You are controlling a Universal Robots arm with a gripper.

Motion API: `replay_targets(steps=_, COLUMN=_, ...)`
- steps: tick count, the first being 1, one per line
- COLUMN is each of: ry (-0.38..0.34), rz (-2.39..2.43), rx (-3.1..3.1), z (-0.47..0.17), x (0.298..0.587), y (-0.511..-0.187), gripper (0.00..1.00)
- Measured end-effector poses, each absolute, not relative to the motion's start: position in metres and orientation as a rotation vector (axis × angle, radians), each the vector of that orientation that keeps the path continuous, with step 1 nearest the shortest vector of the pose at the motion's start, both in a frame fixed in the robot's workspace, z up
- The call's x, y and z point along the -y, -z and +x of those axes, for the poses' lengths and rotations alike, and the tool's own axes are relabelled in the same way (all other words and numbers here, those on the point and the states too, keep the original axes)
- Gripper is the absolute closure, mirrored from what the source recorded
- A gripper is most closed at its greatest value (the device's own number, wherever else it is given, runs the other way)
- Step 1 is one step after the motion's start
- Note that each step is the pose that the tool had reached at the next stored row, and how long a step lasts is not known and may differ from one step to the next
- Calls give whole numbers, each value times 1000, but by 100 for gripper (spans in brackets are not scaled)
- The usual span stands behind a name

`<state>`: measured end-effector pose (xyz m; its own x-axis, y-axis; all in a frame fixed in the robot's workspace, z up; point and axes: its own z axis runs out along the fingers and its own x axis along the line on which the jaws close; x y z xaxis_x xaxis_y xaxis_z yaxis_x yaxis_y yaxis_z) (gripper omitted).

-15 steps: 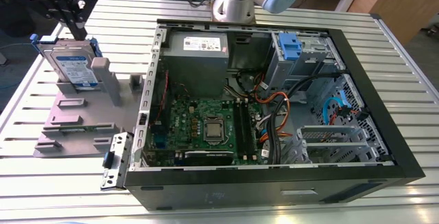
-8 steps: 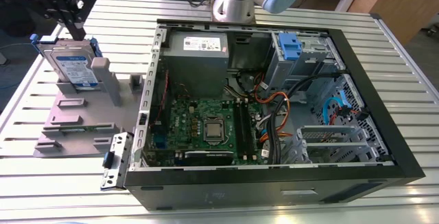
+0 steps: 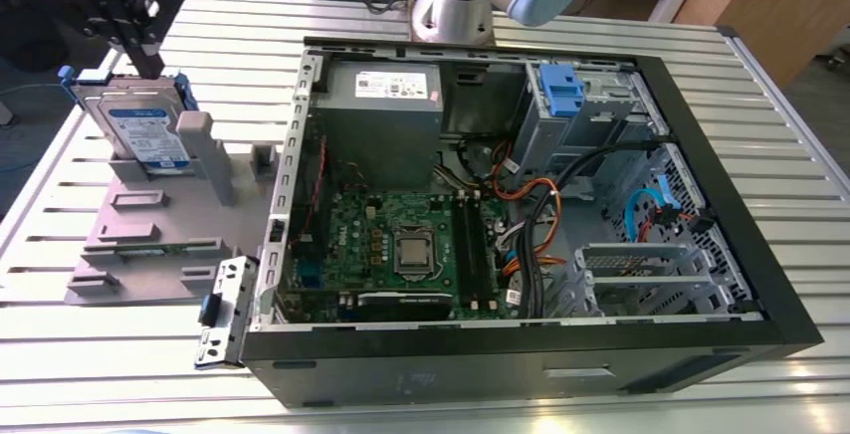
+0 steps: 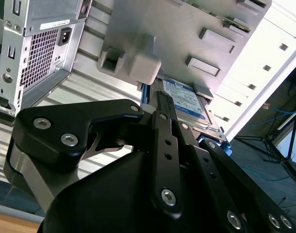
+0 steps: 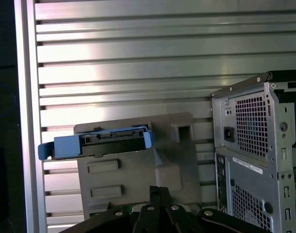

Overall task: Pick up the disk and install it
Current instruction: 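Reach for the disk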

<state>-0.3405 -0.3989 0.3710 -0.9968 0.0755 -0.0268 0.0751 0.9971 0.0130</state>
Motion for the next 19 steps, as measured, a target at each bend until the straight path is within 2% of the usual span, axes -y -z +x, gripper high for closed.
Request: replay_targets(steps=19, ry=-14, rz=117, rx=-3112, z=-349, x=399, y=-370, gripper=89)
